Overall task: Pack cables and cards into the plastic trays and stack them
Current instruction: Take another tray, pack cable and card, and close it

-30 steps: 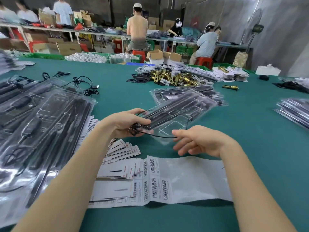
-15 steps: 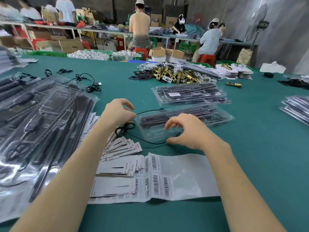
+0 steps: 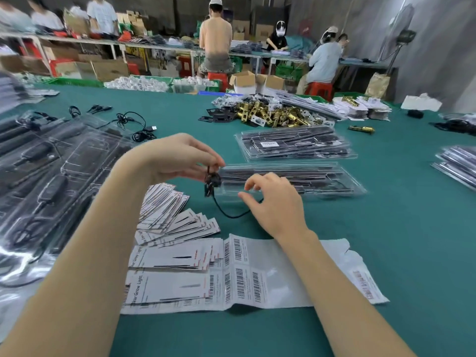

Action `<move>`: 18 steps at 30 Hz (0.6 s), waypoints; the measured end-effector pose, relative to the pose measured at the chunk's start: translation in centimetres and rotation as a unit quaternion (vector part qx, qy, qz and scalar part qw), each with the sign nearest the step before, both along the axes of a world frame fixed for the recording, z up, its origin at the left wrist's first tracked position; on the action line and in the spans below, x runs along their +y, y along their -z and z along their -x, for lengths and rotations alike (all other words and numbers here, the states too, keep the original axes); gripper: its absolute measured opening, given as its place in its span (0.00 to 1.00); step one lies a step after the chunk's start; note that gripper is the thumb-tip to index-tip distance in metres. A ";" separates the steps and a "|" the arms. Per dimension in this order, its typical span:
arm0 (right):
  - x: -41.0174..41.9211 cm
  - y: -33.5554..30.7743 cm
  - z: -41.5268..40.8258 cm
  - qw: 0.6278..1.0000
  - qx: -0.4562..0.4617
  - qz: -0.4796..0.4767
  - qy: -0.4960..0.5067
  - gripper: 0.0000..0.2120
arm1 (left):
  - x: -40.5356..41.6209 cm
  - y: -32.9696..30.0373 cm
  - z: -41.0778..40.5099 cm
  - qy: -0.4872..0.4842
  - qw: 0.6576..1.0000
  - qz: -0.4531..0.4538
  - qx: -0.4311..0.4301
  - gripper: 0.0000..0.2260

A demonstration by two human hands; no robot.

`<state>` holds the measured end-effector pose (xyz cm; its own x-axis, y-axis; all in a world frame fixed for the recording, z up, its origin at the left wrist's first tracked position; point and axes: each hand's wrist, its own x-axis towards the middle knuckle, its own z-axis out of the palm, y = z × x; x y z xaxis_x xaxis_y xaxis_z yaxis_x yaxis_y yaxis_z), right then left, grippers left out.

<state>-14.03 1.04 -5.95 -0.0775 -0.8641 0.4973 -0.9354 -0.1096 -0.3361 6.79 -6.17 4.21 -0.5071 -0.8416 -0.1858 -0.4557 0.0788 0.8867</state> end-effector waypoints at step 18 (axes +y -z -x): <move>1.0 -7.7 3.4 0.840 -0.443 -0.274 -0.156 0.10 | 2.0 2.5 6.2 -0.006 0.893 0.421 -0.156 0.03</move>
